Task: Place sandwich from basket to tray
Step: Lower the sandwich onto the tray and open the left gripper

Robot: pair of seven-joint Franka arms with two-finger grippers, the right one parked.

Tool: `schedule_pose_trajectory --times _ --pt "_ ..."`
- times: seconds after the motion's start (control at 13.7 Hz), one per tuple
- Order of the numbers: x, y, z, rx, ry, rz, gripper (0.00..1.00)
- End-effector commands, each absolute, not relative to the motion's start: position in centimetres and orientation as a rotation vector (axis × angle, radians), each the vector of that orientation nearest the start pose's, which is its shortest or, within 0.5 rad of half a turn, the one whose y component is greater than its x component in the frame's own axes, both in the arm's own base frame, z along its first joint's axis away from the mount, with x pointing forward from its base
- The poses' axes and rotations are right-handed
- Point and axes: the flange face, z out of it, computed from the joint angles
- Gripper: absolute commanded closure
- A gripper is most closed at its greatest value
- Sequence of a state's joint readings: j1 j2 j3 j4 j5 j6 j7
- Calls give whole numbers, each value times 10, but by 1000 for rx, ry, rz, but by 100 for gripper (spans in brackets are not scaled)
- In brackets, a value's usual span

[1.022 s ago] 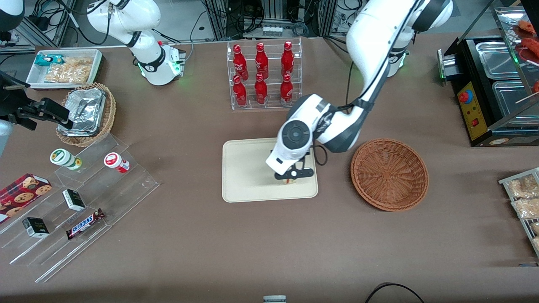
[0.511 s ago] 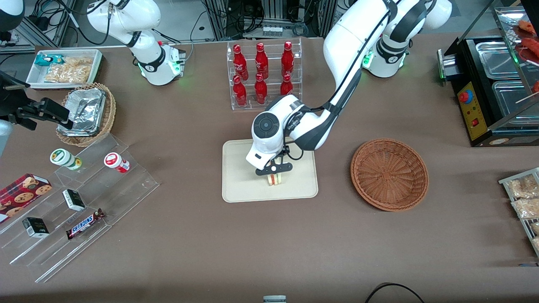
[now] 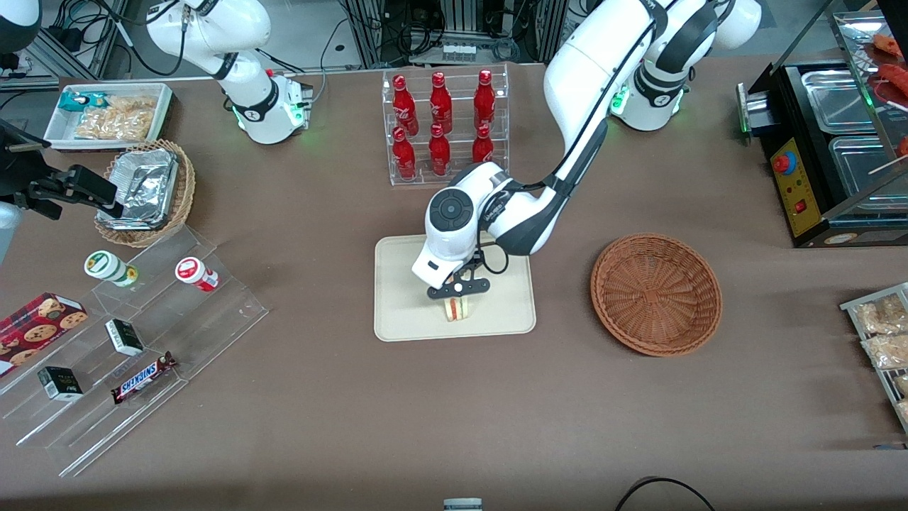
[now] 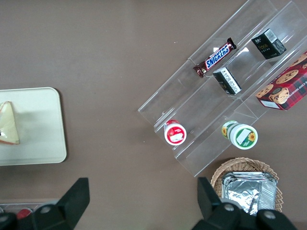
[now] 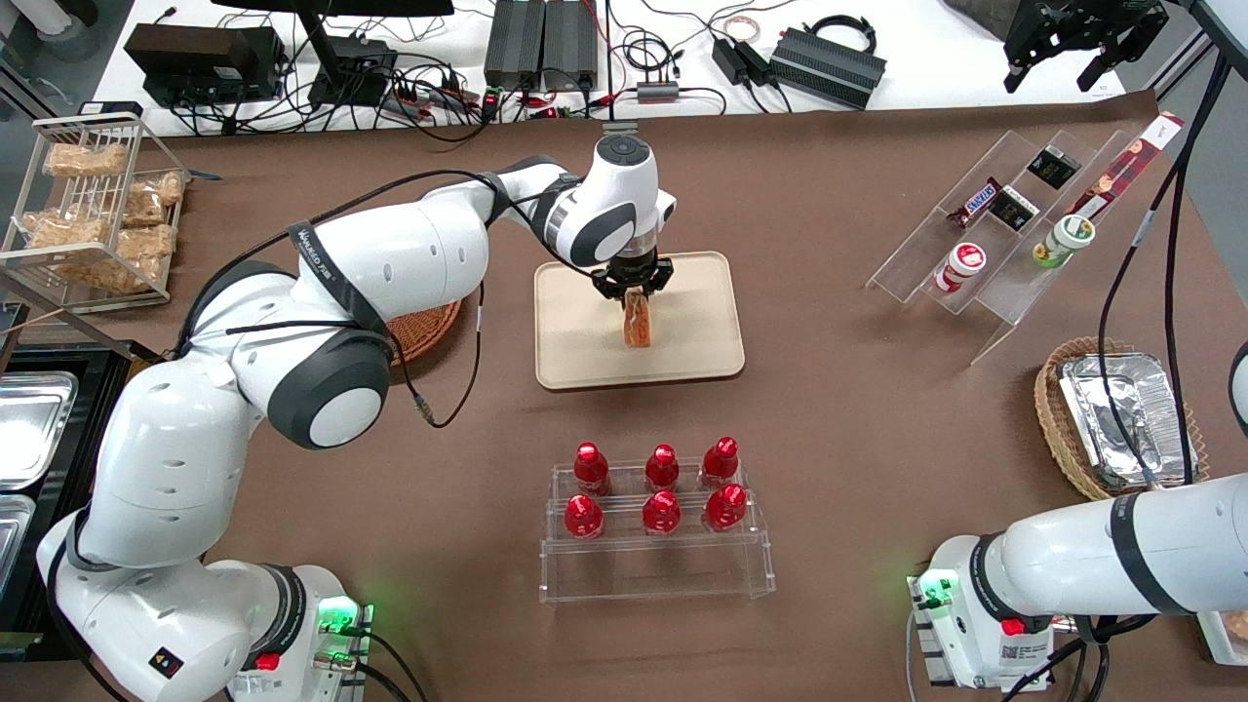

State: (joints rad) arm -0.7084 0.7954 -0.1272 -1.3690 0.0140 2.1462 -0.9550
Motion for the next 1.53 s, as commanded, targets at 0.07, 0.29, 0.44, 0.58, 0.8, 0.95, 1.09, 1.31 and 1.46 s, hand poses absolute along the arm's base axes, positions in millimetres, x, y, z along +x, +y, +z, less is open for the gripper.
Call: schedule_pose_trajectory --times 0.07,0.29,0.44,0.58,0.8,0.95,1.09,1.31,1.46 --pt "508 -534 250 -3186 -223 84 0" --pt "511 -530 290 -3191 -238 60 0" --pt "509 -523 326 -3171 -221 70 0" --pt "513 -507 349 -3148 -188 73 0" --pt "521 -471 371 -3088 -79 172 0" --pt "535 -420 390 -3071 -190 196 0" --pt "529 -388 404 -3018 -227 242 0" --pt "548 -326 418 -3002 -297 258 0" --pt "551 -290 421 -3006 -260 277 0"
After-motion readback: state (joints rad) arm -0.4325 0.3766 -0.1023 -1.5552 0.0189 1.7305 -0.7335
